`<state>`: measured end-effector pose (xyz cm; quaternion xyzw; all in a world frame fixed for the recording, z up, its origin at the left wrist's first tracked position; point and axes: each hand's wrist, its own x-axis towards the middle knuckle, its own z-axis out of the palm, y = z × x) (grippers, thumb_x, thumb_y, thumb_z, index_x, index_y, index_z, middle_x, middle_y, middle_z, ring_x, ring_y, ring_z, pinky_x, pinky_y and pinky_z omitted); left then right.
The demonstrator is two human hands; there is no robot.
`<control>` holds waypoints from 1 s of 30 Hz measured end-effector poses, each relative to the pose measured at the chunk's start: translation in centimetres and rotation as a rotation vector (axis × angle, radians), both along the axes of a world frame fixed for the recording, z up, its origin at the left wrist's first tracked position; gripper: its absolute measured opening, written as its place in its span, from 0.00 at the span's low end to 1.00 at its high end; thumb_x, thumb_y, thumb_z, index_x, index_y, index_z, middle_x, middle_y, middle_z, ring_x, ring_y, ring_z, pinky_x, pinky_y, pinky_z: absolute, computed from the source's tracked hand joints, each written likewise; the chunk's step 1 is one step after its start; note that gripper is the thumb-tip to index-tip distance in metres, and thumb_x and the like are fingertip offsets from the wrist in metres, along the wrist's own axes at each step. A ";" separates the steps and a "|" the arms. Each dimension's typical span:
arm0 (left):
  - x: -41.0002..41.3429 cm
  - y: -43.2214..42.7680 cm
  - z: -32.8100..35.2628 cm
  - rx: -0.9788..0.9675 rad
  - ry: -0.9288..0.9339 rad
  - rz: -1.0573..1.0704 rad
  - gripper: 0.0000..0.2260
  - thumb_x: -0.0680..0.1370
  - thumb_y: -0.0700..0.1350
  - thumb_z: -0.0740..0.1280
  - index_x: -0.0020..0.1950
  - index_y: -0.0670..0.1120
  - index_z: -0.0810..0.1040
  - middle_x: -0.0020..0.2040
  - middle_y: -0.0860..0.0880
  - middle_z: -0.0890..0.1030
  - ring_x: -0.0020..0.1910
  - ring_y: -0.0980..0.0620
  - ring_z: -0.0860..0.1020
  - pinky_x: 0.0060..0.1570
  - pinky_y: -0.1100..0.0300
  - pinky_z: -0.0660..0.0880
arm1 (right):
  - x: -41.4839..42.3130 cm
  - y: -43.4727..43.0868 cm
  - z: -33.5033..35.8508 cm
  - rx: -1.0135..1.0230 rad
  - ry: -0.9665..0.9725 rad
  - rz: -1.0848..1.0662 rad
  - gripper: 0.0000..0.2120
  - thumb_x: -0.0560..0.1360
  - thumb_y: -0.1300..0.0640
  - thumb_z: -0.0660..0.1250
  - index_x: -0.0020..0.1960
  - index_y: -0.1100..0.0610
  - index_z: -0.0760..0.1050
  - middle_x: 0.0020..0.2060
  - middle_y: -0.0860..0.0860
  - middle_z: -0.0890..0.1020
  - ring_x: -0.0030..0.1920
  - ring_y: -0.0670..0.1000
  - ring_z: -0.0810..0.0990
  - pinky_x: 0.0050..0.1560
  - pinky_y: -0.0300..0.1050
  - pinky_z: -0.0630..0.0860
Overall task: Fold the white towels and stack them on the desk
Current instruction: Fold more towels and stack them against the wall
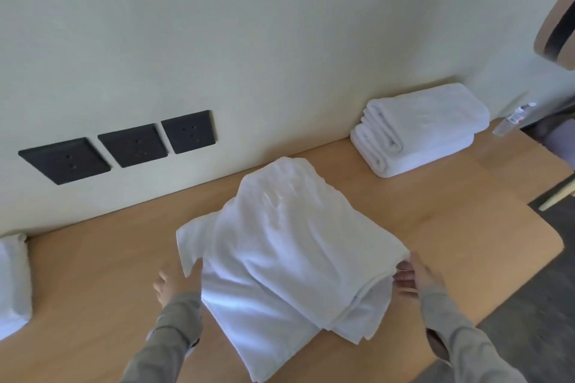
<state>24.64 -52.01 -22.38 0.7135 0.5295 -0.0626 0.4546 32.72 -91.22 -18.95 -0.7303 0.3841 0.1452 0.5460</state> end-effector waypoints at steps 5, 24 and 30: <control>-0.2 -1.9 -1.5 -0.200 -0.027 0.175 0.36 0.72 0.52 0.72 0.72 0.37 0.60 0.68 0.35 0.68 0.65 0.34 0.68 0.65 0.41 0.67 | 1.7 -2.3 -1.4 -0.251 -0.064 0.180 0.17 0.73 0.74 0.61 0.62 0.69 0.69 0.53 0.66 0.77 0.49 0.61 0.75 0.39 0.43 0.76; 2.5 -2.8 7.2 0.042 -0.445 0.163 0.33 0.61 0.56 0.71 0.62 0.40 0.74 0.53 0.40 0.80 0.54 0.37 0.77 0.56 0.43 0.74 | 9.3 1.3 4.0 -0.003 -0.525 0.538 0.09 0.73 0.74 0.62 0.47 0.62 0.73 0.37 0.55 0.76 0.40 0.49 0.79 0.41 0.39 0.71; 1.5 2.8 14.8 0.279 -0.468 0.118 0.33 0.67 0.50 0.76 0.68 0.40 0.70 0.62 0.38 0.76 0.57 0.38 0.74 0.55 0.47 0.70 | 12.3 0.9 15.7 -0.781 -1.395 0.749 0.11 0.58 0.68 0.59 0.40 0.61 0.70 0.32 0.55 0.74 0.29 0.54 0.69 0.26 0.40 0.64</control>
